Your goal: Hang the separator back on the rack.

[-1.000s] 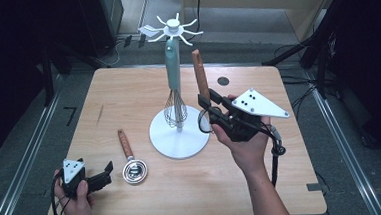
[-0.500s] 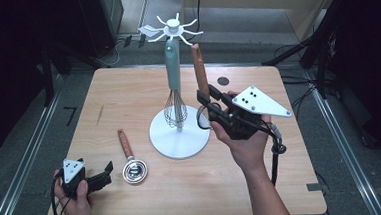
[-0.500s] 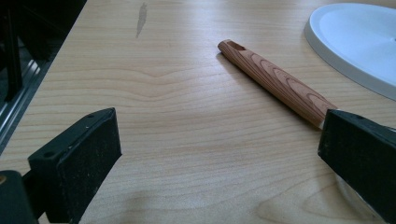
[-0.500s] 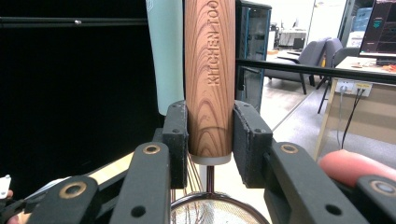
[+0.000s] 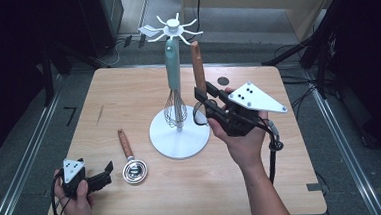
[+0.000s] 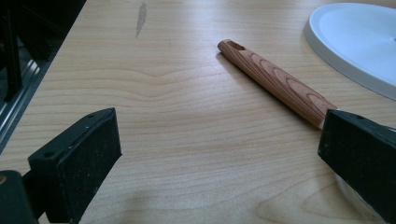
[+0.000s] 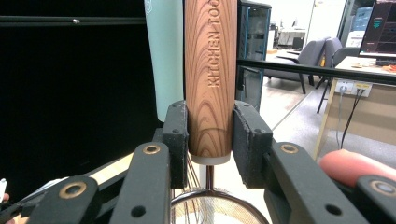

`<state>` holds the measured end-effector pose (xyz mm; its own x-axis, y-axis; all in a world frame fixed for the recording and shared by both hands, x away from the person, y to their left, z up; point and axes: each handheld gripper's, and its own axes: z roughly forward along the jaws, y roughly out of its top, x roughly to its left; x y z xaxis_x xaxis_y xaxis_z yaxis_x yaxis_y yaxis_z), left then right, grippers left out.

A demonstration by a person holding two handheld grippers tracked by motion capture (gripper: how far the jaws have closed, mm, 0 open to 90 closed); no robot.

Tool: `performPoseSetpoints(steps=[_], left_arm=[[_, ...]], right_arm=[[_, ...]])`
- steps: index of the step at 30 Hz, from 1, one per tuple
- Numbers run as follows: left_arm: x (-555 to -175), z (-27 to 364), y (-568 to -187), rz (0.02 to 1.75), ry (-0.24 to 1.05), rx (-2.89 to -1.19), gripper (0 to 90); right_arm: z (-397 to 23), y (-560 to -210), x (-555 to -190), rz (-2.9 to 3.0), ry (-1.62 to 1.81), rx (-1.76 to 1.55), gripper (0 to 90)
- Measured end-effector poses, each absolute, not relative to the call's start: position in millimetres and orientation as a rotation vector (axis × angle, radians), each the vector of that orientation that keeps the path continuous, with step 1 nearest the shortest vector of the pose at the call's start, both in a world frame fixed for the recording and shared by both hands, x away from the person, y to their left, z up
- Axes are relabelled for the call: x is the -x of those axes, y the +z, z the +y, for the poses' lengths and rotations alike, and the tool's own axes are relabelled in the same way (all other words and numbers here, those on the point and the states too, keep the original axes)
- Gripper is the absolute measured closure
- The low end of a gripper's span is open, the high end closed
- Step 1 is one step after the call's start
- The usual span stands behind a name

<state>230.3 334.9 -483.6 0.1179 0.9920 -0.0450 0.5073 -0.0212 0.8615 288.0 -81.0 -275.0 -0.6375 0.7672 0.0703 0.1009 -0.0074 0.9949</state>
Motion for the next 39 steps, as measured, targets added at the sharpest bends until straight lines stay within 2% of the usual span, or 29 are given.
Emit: performPoseSetpoints(steps=[39], left_arm=[[-231, 335, -484, 1.487, 0.798, -1.633, 0.0]], right_arm=[[-66, -270, -303, 1.793, 1.667, -0.911, 70.6]])
